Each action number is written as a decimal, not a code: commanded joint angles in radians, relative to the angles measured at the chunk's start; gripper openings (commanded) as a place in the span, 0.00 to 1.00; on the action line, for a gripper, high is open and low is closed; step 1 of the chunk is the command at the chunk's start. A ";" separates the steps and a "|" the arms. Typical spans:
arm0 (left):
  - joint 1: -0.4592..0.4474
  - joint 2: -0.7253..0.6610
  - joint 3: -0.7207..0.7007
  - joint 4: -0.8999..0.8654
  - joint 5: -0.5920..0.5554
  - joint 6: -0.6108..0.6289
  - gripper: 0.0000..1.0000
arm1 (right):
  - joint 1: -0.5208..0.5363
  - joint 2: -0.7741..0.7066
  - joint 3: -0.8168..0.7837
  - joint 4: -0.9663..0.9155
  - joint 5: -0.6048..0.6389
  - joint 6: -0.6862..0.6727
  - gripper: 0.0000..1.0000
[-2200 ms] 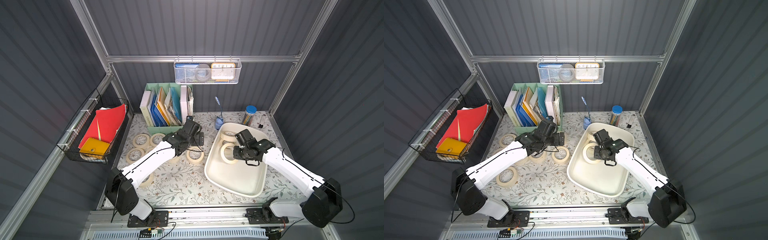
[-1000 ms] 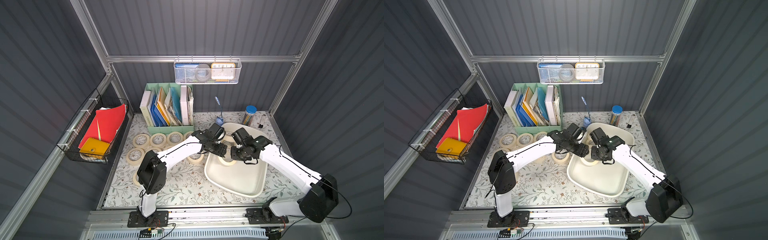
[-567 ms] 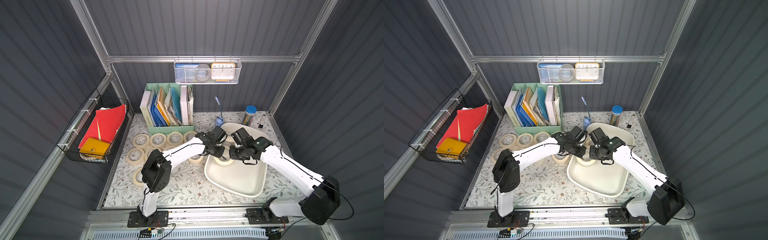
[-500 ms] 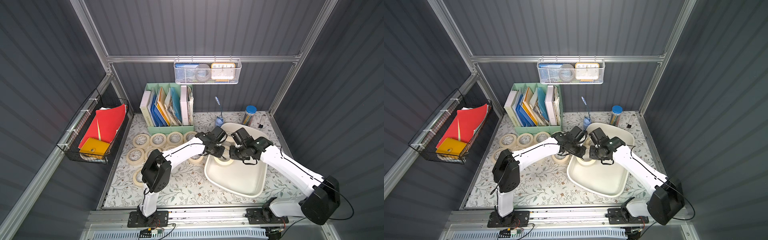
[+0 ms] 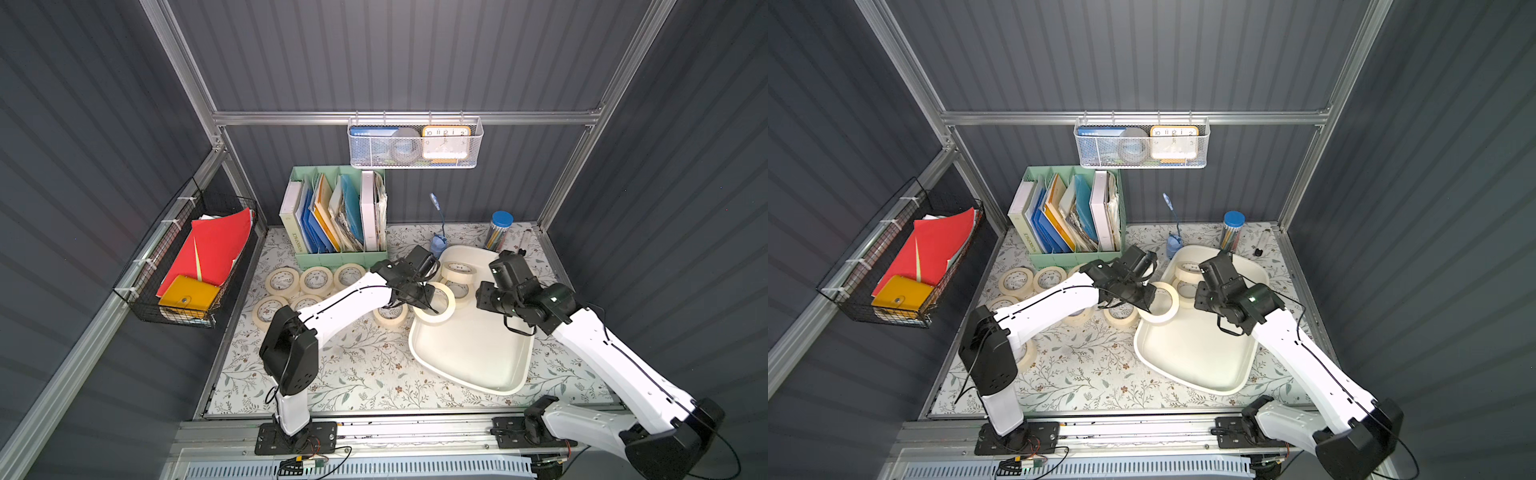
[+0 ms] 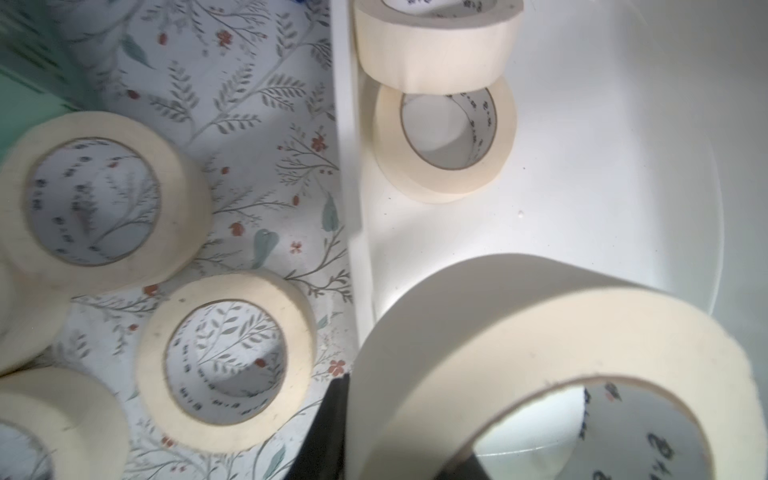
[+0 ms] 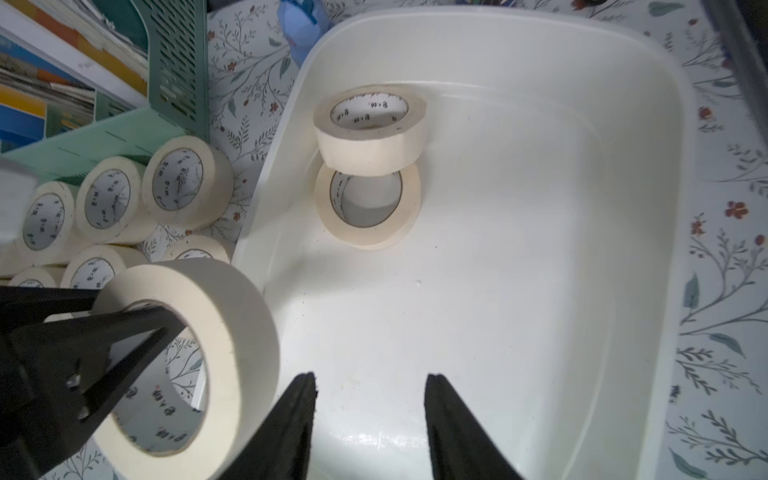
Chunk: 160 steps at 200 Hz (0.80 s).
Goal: Take out the art tape in the storage box
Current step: Place the art tape at the center of the board.
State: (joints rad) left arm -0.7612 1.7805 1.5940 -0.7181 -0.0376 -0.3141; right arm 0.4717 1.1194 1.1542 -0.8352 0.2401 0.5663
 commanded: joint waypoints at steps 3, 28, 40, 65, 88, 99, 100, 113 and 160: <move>0.045 -0.139 -0.029 -0.081 -0.090 -0.002 0.00 | -0.036 0.008 -0.007 -0.013 0.040 -0.010 0.49; 0.145 -0.308 -0.169 -0.119 -0.117 -0.071 0.00 | -0.054 0.024 -0.037 0.002 0.017 -0.016 0.49; 0.188 -0.395 -0.293 -0.121 -0.128 -0.119 0.00 | -0.059 0.036 -0.046 0.013 0.006 -0.017 0.49; 0.233 -0.535 -0.465 -0.145 -0.167 -0.227 0.00 | -0.069 0.064 -0.053 0.035 -0.012 -0.021 0.49; 0.241 -0.618 -0.605 -0.153 -0.195 -0.326 0.00 | -0.073 0.086 -0.051 0.054 -0.023 -0.032 0.49; 0.245 -0.654 -0.679 -0.120 -0.196 -0.371 0.00 | -0.074 0.111 -0.051 0.064 -0.028 -0.036 0.49; 0.245 -0.657 -0.684 -0.117 -0.196 -0.375 0.00 | -0.074 0.114 -0.051 0.065 -0.029 -0.036 0.49; 0.256 -0.691 -0.761 -0.085 -0.205 -0.414 0.00 | -0.075 0.127 -0.052 0.072 -0.035 -0.036 0.49; 0.403 -0.776 -1.007 0.116 -0.164 -0.497 0.00 | -0.078 0.153 -0.080 0.098 -0.059 -0.031 0.48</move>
State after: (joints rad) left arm -0.4221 1.0477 0.6563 -0.7494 -0.2153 -0.7151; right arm 0.3981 1.2594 1.0874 -0.7486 0.1982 0.5404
